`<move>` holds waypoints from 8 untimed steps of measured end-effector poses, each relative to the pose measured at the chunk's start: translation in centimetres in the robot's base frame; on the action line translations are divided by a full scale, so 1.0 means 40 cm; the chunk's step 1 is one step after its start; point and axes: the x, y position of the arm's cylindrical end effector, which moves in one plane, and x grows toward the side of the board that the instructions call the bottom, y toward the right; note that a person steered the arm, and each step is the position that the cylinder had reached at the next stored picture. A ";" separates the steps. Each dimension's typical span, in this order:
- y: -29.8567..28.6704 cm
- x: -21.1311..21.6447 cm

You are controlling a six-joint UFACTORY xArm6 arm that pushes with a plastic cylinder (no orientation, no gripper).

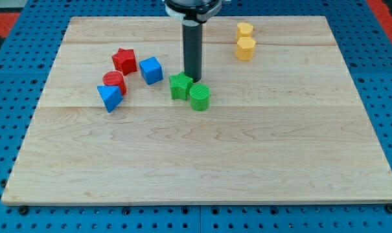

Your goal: Move yellow hexagon towards the center

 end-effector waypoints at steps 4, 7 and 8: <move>0.461 -0.102; 0.351 -0.285; 0.254 -0.262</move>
